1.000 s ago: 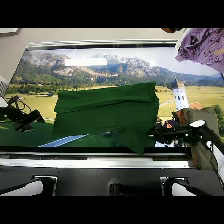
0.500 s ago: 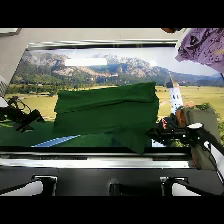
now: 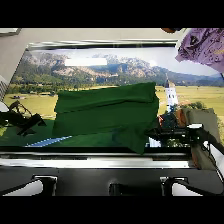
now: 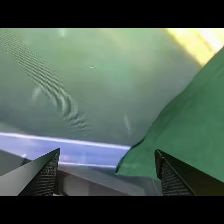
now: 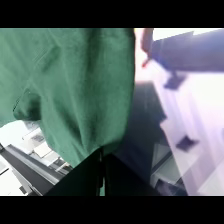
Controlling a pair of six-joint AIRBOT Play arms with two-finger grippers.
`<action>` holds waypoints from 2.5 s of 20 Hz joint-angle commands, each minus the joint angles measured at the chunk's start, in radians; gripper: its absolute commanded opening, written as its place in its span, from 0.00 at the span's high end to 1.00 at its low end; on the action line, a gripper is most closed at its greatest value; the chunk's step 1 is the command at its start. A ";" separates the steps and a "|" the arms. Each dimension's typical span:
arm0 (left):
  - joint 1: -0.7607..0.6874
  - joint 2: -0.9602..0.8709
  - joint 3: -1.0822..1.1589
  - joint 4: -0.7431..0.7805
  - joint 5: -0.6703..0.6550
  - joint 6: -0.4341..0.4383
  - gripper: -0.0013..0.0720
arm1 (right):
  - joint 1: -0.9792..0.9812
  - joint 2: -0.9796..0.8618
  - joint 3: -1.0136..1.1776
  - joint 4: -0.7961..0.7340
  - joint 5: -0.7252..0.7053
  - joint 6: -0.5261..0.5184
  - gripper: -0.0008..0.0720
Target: Fold the clothes and pants, and hang the long-sleeved shirts on hangers.
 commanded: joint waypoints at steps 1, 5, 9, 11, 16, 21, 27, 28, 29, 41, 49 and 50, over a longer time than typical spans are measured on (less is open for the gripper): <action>0.057 0.011 -0.106 -0.215 0.080 0.211 0.09 | 0.000 0.000 0.000 0.003 0.025 -0.005 0.94; 0.101 0.007 -0.161 -0.372 0.113 0.391 0.09 | 0.000 0.000 0.000 0.003 0.031 -0.010 0.94; 0.142 0.007 -0.165 -0.340 0.078 0.411 0.09 | 0.000 0.000 0.000 0.003 0.031 -0.010 0.94; 0.172 0.007 -0.188 -0.345 0.076 0.412 0.09 | 0.000 0.000 0.000 0.003 0.035 -0.010 0.94; 0.183 0.006 -0.266 -0.386 0.071 0.456 0.09 | 0.000 0.000 0.000 0.003 0.051 -0.025 0.94; 0.183 0.006 -0.274 -0.413 0.071 0.456 0.09 | 0.000 0.000 0.000 0.003 0.051 -0.026 0.94; 0.179 0.003 -0.275 -0.422 0.076 0.455 0.10 | 0.000 0.000 0.000 0.003 0.052 -0.031 0.94; 0.177 -0.006 -0.275 -0.426 0.076 0.455 0.14 | 0.000 0.000 0.000 0.003 0.052 -0.034 0.94; 0.174 -0.016 -0.275 -0.427 0.076 0.455 0.19 | 0.000 0.000 0.000 0.003 0.052 -0.034 0.94; 0.151 0.013 -0.251 -0.429 0.091 0.435 0.96 | 0.000 0.149 0.001 -0.003 0.053 -0.026 0.95; 0.149 0.449 -0.252 -0.357 -0.056 0.232 0.96 | 0.000 0.664 0.001 -0.287 0.236 0.237 0.95; 0.149 0.493 -0.252 -0.354 -0.075 0.226 0.96 | 0.000 0.734 0.001 -0.298 0.261 0.279 0.95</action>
